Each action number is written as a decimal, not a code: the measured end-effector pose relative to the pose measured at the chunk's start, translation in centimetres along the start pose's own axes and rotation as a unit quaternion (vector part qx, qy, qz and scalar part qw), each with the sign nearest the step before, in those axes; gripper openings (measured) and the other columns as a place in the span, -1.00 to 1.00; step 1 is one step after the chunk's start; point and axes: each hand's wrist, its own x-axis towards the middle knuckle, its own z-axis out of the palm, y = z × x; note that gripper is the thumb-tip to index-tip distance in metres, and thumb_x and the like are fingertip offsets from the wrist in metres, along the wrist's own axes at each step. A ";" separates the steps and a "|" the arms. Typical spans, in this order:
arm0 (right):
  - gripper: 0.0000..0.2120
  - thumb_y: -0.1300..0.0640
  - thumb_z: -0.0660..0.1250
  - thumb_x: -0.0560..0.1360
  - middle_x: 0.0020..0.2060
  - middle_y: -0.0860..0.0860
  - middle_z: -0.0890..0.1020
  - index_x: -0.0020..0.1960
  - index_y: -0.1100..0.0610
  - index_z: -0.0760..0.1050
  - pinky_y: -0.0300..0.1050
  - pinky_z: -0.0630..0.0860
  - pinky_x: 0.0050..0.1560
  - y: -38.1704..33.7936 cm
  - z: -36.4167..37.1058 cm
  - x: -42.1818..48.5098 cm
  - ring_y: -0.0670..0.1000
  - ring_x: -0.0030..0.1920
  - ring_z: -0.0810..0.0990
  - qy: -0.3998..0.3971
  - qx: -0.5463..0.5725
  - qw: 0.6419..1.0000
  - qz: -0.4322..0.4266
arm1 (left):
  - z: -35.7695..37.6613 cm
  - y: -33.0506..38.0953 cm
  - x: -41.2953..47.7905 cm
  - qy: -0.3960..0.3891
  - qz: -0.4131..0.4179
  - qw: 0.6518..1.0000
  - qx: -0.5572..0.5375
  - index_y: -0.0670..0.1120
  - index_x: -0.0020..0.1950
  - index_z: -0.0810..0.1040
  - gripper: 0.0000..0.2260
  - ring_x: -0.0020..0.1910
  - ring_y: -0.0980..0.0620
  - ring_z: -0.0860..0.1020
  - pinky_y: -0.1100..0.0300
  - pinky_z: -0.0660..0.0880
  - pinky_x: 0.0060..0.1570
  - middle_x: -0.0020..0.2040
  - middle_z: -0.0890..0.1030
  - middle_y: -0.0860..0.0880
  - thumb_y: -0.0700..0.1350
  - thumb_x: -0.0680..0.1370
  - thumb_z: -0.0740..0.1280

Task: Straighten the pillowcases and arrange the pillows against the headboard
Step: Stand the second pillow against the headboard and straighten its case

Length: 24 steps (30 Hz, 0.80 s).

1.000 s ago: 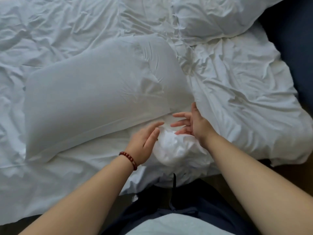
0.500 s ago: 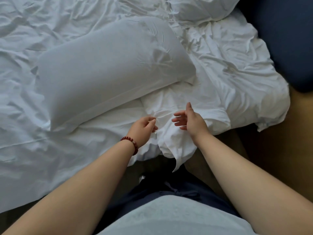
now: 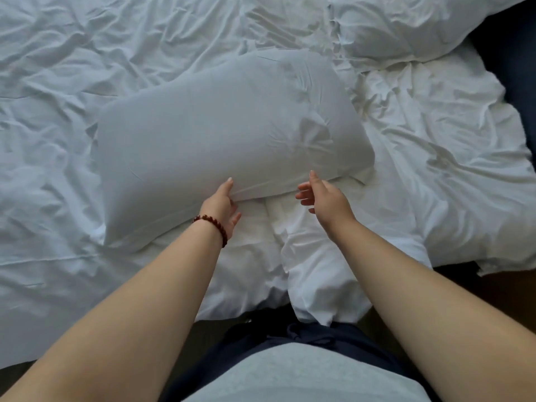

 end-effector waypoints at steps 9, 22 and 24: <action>-0.43 -0.25 0.33 0.47 0.42 0.07 0.32 0.38 -0.01 0.42 0.05 0.12 0.46 -4.0 2.5 8.3 0.15 0.43 0.20 0.083 -0.298 0.926 -0.217 | 1.8 1.8 1.9 -0.003 -0.063 0.989 -0.131 -0.09 0.41 0.36 -0.40 0.33 -0.10 0.48 0.05 0.43 0.26 0.34 0.50 -0.11 0.24 0.51 0.35; -0.04 -0.27 0.39 0.41 0.58 0.14 -0.17 0.59 -0.01 -0.06 0.11 -0.17 0.50 -4.1 10.1 7.9 0.21 0.56 -0.22 0.188 -0.253 0.947 -0.059 | -9.7 11.1 6.6 0.285 0.275 0.813 0.426 -0.02 0.46 0.30 -0.15 0.43 -0.14 0.25 -0.09 0.17 0.43 0.44 0.28 -0.10 0.37 0.30 0.45; 0.06 -0.21 0.46 0.39 0.56 0.20 -0.21 0.59 0.13 -0.13 0.04 -0.18 0.51 -4.3 12.3 7.1 0.21 0.56 -0.23 0.218 -0.167 0.961 -0.013 | -10.5 11.8 7.5 0.264 0.248 0.814 0.454 -0.01 0.57 0.10 0.05 0.55 -0.11 0.04 -0.12 -0.01 0.49 0.57 0.08 -0.08 0.46 0.25 0.40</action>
